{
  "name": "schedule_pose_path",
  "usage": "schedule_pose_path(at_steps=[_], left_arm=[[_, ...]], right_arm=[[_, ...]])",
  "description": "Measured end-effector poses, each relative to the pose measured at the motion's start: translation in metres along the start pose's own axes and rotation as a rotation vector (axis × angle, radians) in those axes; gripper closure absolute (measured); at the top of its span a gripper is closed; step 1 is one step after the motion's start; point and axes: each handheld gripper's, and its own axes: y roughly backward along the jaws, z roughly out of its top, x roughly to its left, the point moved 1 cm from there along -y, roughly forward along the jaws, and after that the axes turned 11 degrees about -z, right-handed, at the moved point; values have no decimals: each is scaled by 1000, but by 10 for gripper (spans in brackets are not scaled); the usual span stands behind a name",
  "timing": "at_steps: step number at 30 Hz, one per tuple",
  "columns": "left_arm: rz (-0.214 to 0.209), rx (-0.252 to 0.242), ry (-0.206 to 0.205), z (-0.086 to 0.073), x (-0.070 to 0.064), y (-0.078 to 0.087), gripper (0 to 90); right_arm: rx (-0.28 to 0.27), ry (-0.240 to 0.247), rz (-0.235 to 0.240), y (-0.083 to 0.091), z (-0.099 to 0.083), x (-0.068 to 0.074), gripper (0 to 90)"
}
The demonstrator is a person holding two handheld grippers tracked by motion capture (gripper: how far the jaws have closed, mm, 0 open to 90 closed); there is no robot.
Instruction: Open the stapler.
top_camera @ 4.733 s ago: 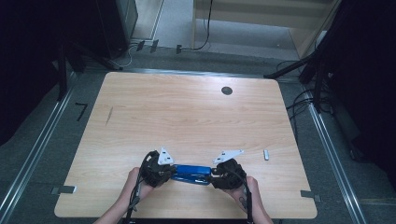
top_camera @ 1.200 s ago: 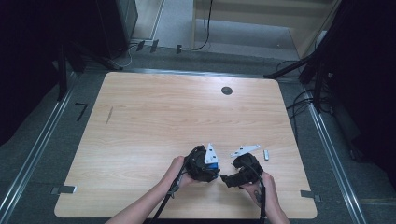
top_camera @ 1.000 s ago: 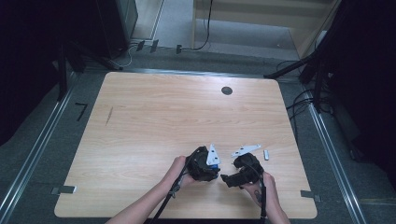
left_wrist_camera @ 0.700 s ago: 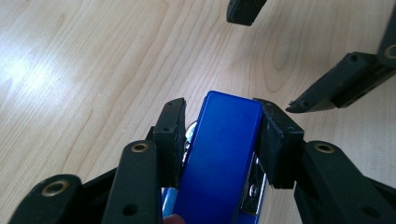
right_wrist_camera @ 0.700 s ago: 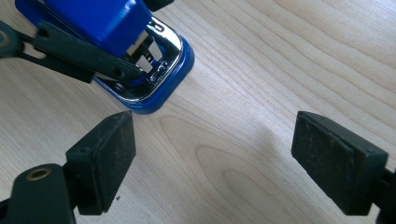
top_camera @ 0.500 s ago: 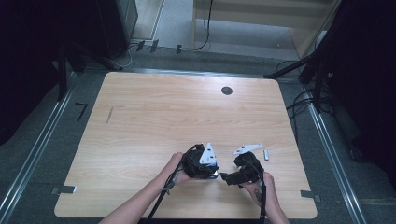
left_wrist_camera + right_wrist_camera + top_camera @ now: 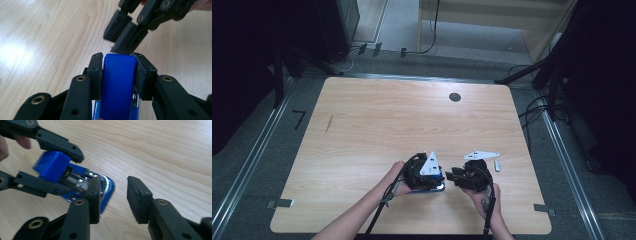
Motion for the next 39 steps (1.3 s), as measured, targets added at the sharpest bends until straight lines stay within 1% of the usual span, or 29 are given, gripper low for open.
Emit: schedule_pose_path(at_steps=[2,4,6,7,8,9,11,13,16,19,20,22,23,24,25,27,28,29,31,36,38,39], left_arm=[[4,-2,-4,0,0,1,645],[2,0,-5,0,0,3,647],[1,-2,-6,0,-1,4,647],[1,-4,-6,0,-1,5,648],[1,-4,-6,0,-1,5,650],[1,-6,-5,0,-1,6,650],[2,-10,-9,0,-1,9,652],[3,-17,-8,-1,-1,10,654],[4,-12,-14,-1,-1,13,656],[10,-3,-22,0,-3,14,657],[10,-2,-23,0,-3,15,658],[16,3,-22,1,-3,15,659],[21,3,-21,1,-4,15,659],[21,3,-21,1,-4,15,659],[23,6,-23,1,-4,15,660],[36,13,-23,2,-6,16,660],[46,16,-28,2,-7,16,660],[46,16,-28,2,-7,16,660],[58,21,-30,2,-9,16,660],[60,27,-34,2,-9,18,660],[60,21,-29,2,-8,19,661],[60,22,-30,2,-8,20,661]], right_arm=[[1,16,1,-3,1,4,686],[-5,17,1,-7,3,8,699],[-1,12,8,-8,4,9,699],[7,18,13,-12,5,11,700],[7,18,13,-12,5,11,700],[10,23,24,-14,4,11,700],[14,27,20,-14,5,13,725],[14,26,25,-14,4,13,734],[17,27,27,-14,4,13,742],[16,31,18,-14,3,14,750],[17,42,14,-14,3,15,750],[17,48,9,-14,4,16,751],[16,60,0,-14,4,16,752],[16,60,0,-14,4,16,752],[18,76,-16,-13,4,17,753],[18,84,-20,-13,4,17,754],[21,110,-41,-14,3,20,770],[21,110,-41,-14,3,20,770],[19,139,-64,-14,3,23,778],[20,149,-70,-14,3,24,786],[22,150,-73,-14,3,25,791],[20,159,-77,-15,3,26,797]])
